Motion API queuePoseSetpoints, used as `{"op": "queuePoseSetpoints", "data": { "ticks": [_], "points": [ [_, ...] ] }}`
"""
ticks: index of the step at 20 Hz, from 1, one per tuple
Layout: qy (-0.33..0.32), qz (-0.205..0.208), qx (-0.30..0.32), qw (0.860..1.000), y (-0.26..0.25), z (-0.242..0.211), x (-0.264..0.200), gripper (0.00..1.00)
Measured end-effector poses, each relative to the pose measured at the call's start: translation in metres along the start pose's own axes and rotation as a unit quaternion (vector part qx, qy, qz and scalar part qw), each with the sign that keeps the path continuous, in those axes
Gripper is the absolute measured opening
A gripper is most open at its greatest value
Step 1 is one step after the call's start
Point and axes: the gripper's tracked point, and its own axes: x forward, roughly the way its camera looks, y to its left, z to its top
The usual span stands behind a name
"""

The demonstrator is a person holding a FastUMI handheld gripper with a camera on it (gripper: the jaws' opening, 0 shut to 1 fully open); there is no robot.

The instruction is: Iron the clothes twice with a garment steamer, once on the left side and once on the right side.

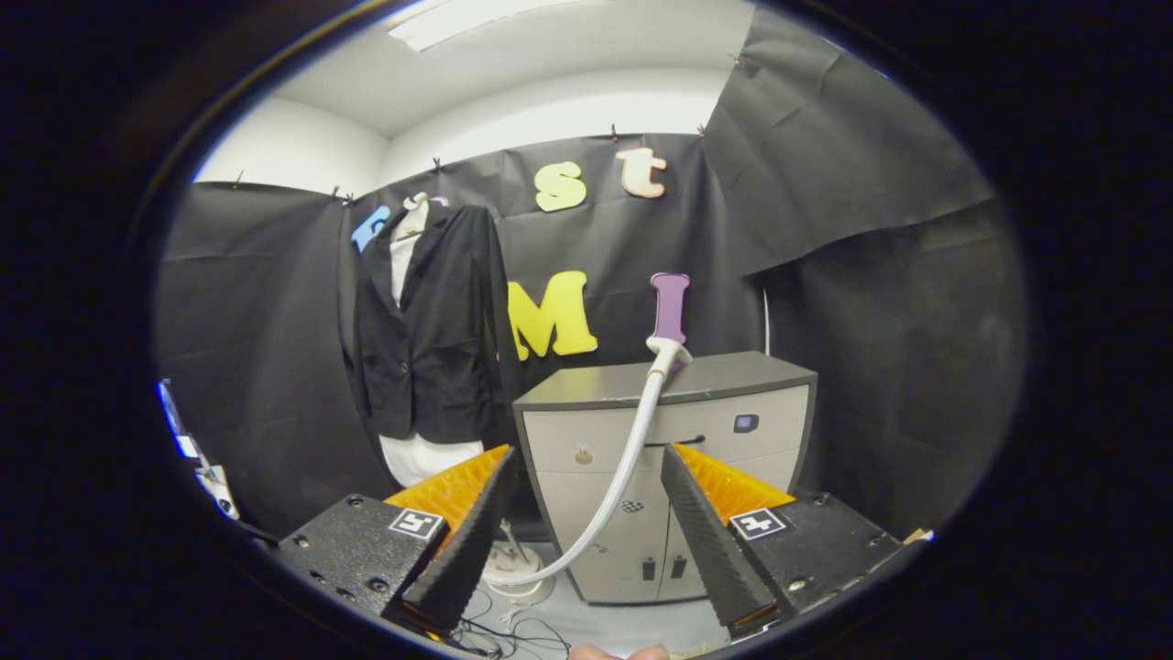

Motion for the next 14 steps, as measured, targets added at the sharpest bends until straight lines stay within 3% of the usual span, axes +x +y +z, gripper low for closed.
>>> {"op": "queuePoseSetpoints", "data": {
  "ticks": [14],
  "points": [
    [0.005, 0.006, -0.010, 1.000, 0.024, 0.000, 0.015, 0.99]
  ]
}}
